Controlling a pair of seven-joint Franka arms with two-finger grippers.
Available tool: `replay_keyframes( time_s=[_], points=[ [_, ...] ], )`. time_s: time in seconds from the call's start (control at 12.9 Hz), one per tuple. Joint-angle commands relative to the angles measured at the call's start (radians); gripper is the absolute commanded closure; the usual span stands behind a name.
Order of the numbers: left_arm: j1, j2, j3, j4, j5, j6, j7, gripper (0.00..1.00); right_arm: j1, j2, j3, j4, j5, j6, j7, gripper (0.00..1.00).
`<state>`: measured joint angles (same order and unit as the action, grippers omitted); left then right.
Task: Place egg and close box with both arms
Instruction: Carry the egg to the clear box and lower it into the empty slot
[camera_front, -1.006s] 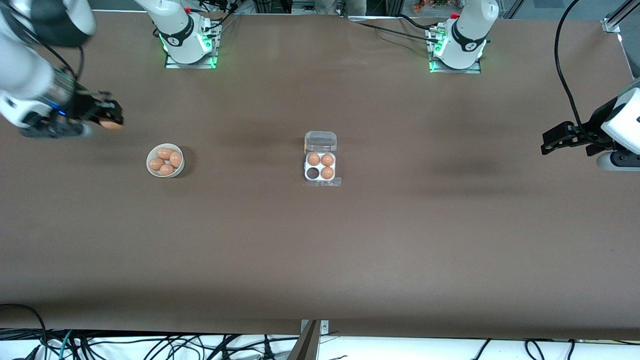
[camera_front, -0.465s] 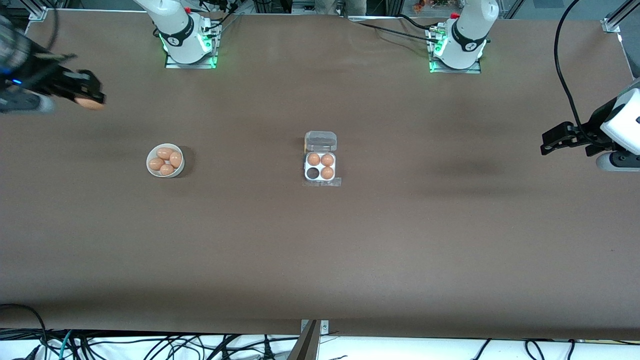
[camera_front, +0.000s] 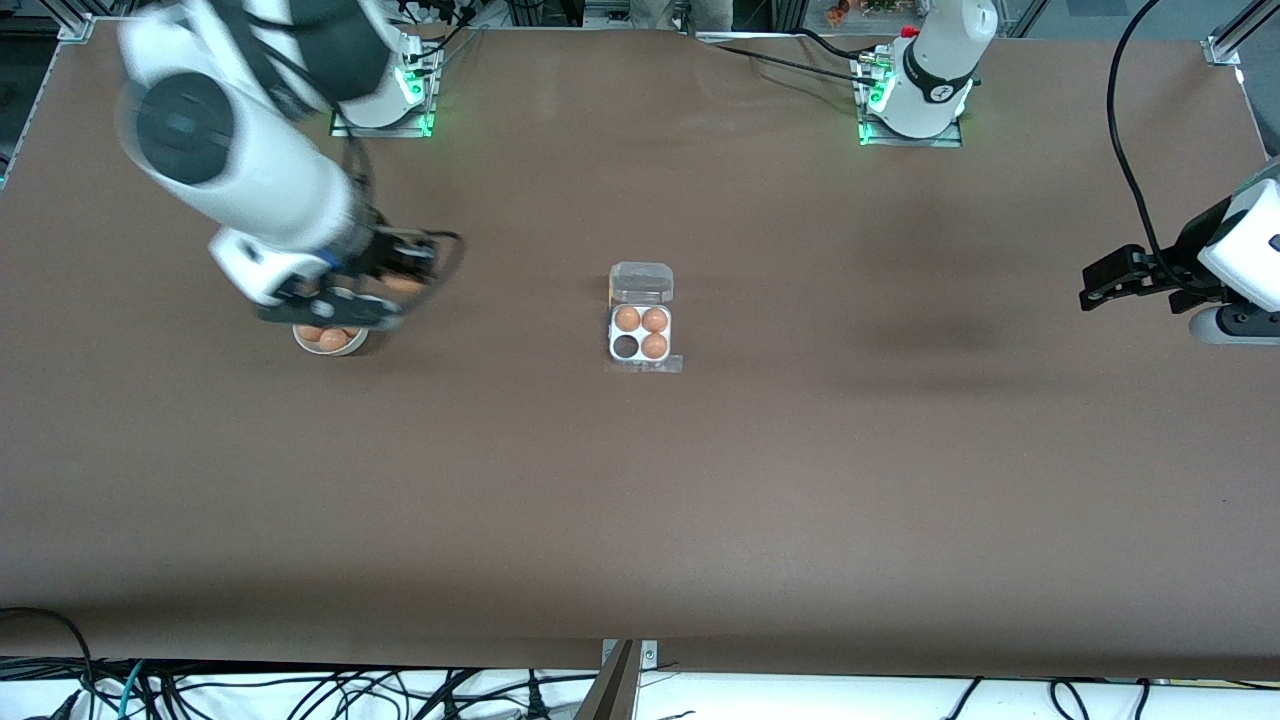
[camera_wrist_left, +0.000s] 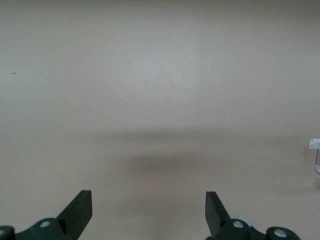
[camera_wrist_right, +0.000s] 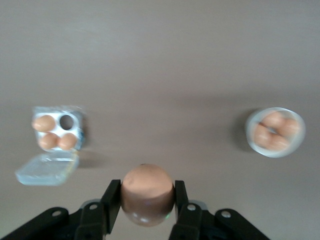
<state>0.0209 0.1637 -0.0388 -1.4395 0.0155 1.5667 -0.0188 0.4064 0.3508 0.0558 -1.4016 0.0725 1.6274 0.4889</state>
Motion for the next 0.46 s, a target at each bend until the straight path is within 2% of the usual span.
replay_keyframes(
  time_s=[0.0, 0.39],
  points=[
    [-0.001, 0.003, -0.001, 0.013, 0.008, -0.013, 0.014, 0.00, 0.069, 0.104, -0.011, 0.061, 0.039, 0.099, 0.030, 1.00],
    [0.001, 0.003, -0.001, 0.014, 0.008, -0.013, 0.014, 0.00, 0.184, 0.290, -0.013, 0.061, 0.024, 0.337, 0.114, 1.00]
  ],
)
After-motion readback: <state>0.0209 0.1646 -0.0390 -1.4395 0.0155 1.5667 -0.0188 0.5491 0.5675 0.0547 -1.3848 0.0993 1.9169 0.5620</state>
